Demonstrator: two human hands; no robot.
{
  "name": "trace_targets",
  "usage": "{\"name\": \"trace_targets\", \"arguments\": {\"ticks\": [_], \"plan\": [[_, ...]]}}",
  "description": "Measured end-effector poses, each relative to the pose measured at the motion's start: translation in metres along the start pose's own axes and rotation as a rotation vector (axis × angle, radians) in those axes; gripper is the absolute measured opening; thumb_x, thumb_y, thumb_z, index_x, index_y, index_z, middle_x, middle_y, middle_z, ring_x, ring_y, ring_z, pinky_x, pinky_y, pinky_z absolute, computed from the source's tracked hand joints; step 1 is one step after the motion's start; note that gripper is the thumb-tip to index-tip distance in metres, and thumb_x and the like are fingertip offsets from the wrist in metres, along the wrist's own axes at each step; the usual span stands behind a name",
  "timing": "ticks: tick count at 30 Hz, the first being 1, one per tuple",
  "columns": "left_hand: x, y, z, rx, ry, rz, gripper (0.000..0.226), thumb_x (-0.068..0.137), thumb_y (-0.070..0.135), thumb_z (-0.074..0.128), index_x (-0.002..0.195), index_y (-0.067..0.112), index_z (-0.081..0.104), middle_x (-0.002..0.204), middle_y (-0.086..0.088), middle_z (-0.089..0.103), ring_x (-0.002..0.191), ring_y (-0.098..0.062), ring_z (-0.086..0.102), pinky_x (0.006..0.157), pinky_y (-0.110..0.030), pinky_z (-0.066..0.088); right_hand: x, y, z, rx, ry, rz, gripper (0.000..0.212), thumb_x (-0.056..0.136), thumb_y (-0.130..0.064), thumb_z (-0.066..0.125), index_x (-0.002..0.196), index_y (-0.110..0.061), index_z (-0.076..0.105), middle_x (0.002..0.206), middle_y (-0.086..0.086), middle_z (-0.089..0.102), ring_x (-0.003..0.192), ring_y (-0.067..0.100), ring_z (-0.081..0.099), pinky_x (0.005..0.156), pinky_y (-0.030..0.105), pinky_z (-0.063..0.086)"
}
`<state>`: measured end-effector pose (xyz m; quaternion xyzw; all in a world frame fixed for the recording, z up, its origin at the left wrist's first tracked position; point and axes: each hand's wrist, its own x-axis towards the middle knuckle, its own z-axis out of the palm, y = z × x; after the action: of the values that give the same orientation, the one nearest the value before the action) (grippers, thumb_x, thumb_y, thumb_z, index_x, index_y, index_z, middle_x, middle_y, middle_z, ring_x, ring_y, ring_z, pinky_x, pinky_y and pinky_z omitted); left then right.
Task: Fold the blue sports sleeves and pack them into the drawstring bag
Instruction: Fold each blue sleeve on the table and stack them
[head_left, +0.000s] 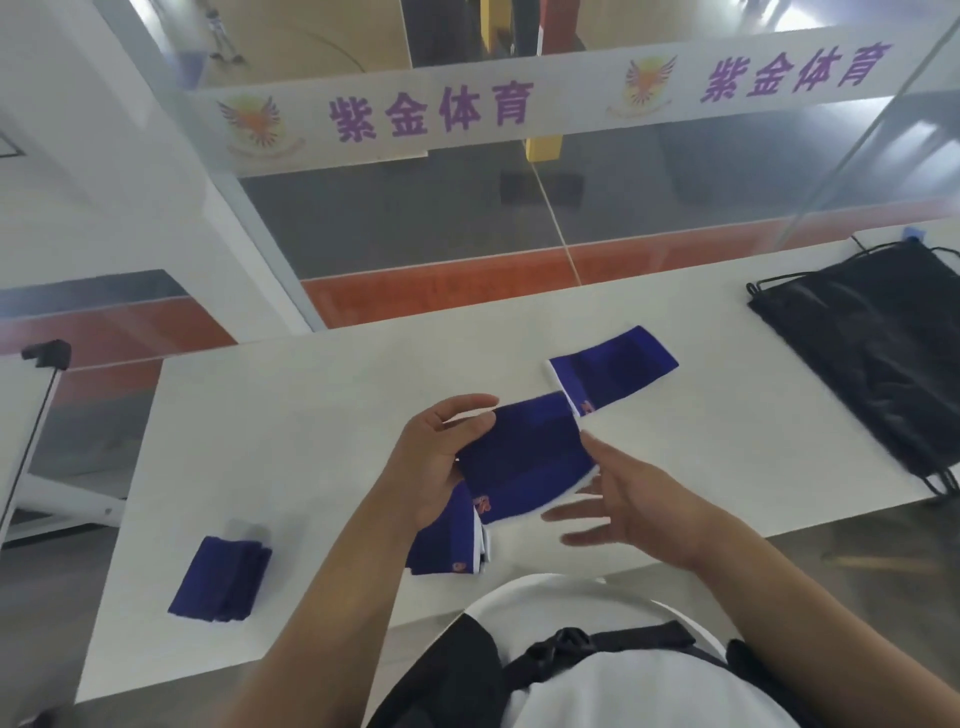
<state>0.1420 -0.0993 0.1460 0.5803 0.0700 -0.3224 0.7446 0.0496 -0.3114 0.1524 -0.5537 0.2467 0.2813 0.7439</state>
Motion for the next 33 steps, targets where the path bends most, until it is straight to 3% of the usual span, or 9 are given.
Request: {"name": "trace_targets", "arguments": {"ticks": [5,9,12,14,17,21,25,28,33], "plan": [[-0.015,0.003,-0.046,0.103,0.026,0.067,0.022,0.097,0.011,0.061,0.117,0.018,0.069,0.102,-0.01,0.076,0.092,-0.021,0.073,0.073,-0.032,0.059,0.011,0.006,0.035,-0.033,0.022,-0.121,0.034,0.104,-0.031,0.047,0.119,-0.01,0.069,0.114,0.016,0.073,0.099,0.039,0.07,0.094,0.054,0.055],[-0.025,-0.001,-0.084,0.315,-0.02,0.051,0.028,0.093,0.01,0.067,0.119,0.021,0.067,0.105,-0.01,0.076,0.095,-0.025,0.072,0.084,-0.034,0.057,0.031,0.011,0.052,-0.248,0.06,-0.1,0.028,0.104,-0.024,0.046,0.113,-0.015,0.072,0.106,0.009,0.075,0.08,0.025,0.067,0.084,0.042,0.059],[-0.032,-0.009,-0.1,0.435,-0.082,0.027,0.035,0.095,0.006,0.063,0.121,0.03,0.064,0.11,-0.006,0.075,0.094,-0.023,0.074,0.076,-0.028,0.059,0.048,0.013,0.062,-0.403,0.056,-0.047,0.027,0.103,-0.022,0.048,0.112,-0.016,0.073,0.096,0.0,0.074,0.074,0.015,0.061,0.074,0.029,0.054],[-0.033,-0.019,-0.108,0.491,-0.104,0.025,0.043,0.095,0.002,0.06,0.122,0.036,0.065,0.114,-0.001,0.073,0.094,-0.024,0.074,0.076,-0.034,0.061,0.063,0.016,0.068,-0.433,0.086,-0.008,0.025,0.101,-0.019,0.05,0.113,-0.016,0.072,0.096,-0.001,0.072,0.074,0.014,0.058,0.074,0.027,0.053],[-0.034,-0.04,-0.118,0.556,-0.08,0.001,0.049,0.093,0.003,0.061,0.124,0.04,0.065,0.118,0.009,0.068,0.094,-0.027,0.072,0.079,-0.044,0.062,0.087,0.026,0.073,-0.412,0.197,0.04,0.02,0.097,-0.015,0.056,0.108,-0.018,0.072,0.1,0.004,0.069,0.079,0.018,0.056,0.077,0.03,0.052],[-0.034,-0.071,-0.12,0.543,0.0,-0.015,0.045,0.093,0.001,0.06,0.125,0.032,0.064,0.122,0.008,0.064,0.09,-0.02,0.073,0.071,-0.03,0.06,0.109,0.042,0.079,-0.415,0.281,0.127,0.019,0.094,-0.012,0.056,0.098,-0.023,0.071,0.101,0.004,0.066,0.089,0.022,0.058,0.087,0.042,0.05],[-0.028,-0.097,-0.12,0.558,0.099,-0.006,0.044,0.093,0.001,0.061,0.127,0.029,0.063,0.129,0.0,0.062,0.093,-0.019,0.072,0.079,-0.033,0.062,0.125,0.047,0.084,-0.45,0.349,0.115,0.025,0.092,-0.001,0.052,0.102,-0.013,0.071,0.088,0.008,0.062,0.081,0.022,0.056,0.076,0.038,0.052],[-0.024,-0.104,-0.12,0.601,0.137,0.018,0.045,0.094,0.001,0.059,0.127,0.031,0.06,0.127,0.001,0.06,0.094,-0.019,0.07,0.082,-0.037,0.062,0.137,0.044,0.088,-0.431,0.42,0.041,0.024,0.085,0.007,0.056,0.088,-0.009,0.073,0.077,0.011,0.063,0.066,0.021,0.058,0.071,0.041,0.058],[-0.016,-0.112,-0.125,0.631,0.187,0.0,0.042,0.094,0.003,0.059,0.126,0.032,0.057,0.123,0.0,0.058,0.097,-0.02,0.067,0.076,-0.033,0.062,0.154,0.044,0.093,-0.502,0.516,0.004,0.016,0.078,0.0,0.067,0.074,-0.015,0.072,0.079,0.01,0.068,0.07,0.025,0.063,0.068,0.04,0.058]]}}
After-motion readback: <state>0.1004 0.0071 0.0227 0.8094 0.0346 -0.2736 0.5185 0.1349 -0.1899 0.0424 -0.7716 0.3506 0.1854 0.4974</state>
